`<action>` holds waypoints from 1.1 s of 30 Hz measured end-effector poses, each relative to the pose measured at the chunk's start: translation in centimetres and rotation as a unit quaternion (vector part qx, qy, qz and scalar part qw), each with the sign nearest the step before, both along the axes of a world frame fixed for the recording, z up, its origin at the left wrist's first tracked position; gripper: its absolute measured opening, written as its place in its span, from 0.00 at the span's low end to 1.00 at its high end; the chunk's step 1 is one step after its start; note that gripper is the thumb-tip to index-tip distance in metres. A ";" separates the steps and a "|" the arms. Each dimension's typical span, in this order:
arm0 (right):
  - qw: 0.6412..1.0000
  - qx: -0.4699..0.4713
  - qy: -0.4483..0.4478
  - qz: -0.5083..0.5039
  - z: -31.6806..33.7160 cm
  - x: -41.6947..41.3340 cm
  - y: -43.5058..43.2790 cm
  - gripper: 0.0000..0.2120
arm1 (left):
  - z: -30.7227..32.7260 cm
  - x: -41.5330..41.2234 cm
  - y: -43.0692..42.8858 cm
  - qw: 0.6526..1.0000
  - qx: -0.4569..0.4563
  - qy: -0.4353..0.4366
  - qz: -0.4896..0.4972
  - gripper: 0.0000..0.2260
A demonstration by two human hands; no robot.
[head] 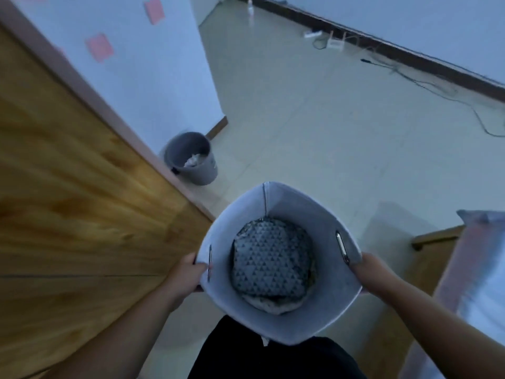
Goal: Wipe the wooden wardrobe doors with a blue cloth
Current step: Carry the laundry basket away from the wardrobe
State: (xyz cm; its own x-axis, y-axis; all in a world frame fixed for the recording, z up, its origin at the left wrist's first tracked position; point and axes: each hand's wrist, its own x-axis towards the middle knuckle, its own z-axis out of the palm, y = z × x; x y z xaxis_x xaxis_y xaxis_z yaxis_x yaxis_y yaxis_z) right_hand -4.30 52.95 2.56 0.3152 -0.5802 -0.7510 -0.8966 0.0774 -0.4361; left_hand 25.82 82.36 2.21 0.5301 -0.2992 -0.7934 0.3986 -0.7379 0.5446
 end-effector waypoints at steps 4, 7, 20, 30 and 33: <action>0.999 -0.016 0.030 -0.043 0.5 -1.0 -3.7 0.06 | -0.1 1.6 -7.2 0.999 -0.008 0.002 -0.035 0.10; 0.993 -0.011 0.014 -0.117 0.4 -0.9 -6.4 0.06 | -1.0 3.9 -12.3 0.999 -0.007 0.001 -0.052 0.09; 0.967 0.004 0.038 -0.252 1.9 1.5 -18.2 0.06 | -1.9 11.5 -35.2 0.985 -0.025 0.025 -0.169 0.11; 0.941 0.030 -0.037 -0.334 -0.7 1.8 -32.2 0.10 | -1.5 12.6 -53.5 0.966 -0.014 0.001 -0.259 0.11; 0.942 0.039 -0.041 -0.332 -0.4 1.9 -38.3 0.10 | -0.5 12.6 -59.1 0.967 -0.002 -0.012 -0.256 0.11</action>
